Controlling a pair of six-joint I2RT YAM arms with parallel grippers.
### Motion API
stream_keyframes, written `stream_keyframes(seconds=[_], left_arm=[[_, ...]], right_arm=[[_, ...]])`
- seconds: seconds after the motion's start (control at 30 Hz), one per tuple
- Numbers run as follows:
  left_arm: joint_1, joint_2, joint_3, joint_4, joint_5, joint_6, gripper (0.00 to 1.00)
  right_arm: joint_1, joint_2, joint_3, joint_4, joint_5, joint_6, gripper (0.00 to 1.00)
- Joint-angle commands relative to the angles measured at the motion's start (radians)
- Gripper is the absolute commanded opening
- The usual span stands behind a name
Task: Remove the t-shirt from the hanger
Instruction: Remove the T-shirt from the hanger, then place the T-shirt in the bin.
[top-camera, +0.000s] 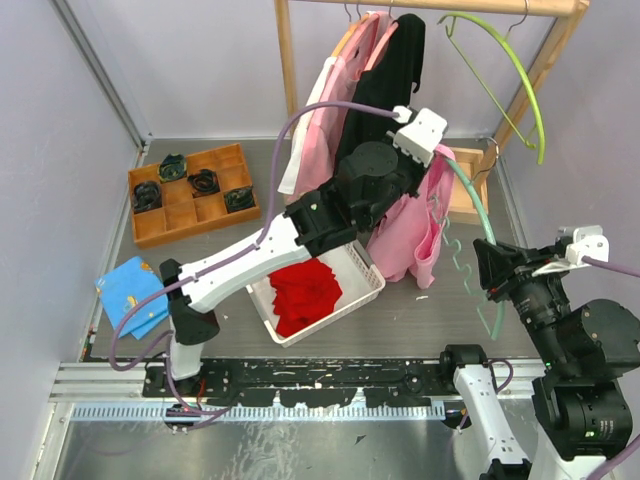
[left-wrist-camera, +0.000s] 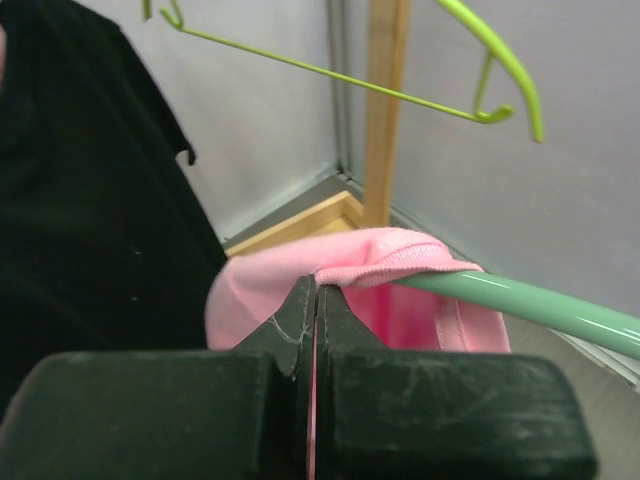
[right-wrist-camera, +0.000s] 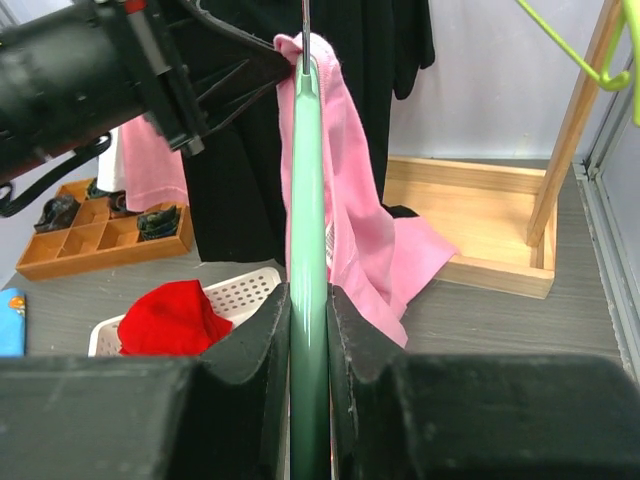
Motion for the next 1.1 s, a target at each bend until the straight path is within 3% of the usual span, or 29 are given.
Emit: stream_keyframes(seconds=[0.0, 0.27, 0.6, 1.07], left_arm=[[0.061, 0.052, 0.113, -0.026, -0.086, 0.031, 0.00], [0.161, 0.128, 0.184, -0.078, -0.047, -0.045, 0.00], [0.204, 0.175, 0.206, -0.128, -0.003, -0.093, 0.00], [0.167, -0.262, -0.179, -0.006, 0.291, -0.192, 0.00]], right_arm=[[-0.002, -0.026, 0.045, 0.103, -0.015, 0.017, 0.01], [-0.002, -0.059, 0.074, 0.086, -0.011, 0.018, 0.01], [-0.002, -0.063, 0.134, 0.082, 0.017, 0.029, 0.01], [-0.002, -0.039, 0.121, 0.078, 0.276, 0.036, 0.01]])
